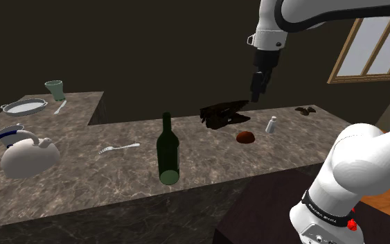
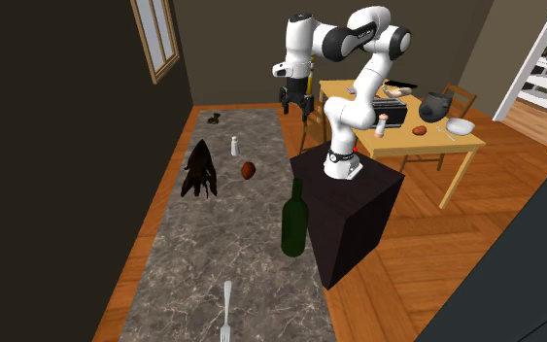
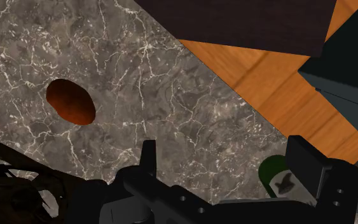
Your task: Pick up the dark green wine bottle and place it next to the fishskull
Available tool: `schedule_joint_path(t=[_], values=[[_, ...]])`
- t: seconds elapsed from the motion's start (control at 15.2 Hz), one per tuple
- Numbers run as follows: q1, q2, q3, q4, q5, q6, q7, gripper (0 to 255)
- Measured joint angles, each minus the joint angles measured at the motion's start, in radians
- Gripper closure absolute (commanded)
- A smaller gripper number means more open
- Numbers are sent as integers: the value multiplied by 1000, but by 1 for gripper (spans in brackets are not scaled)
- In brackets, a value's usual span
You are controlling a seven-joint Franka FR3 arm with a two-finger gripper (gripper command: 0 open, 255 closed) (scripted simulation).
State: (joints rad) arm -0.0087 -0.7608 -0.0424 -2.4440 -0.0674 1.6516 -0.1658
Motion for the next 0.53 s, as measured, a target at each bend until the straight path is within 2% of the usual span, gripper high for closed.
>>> schedule_joint_path(t=[0.13,0.53], values=[[4,13,6,5,6,8,8,0],[46,164,80,77,75,90,102,0]])
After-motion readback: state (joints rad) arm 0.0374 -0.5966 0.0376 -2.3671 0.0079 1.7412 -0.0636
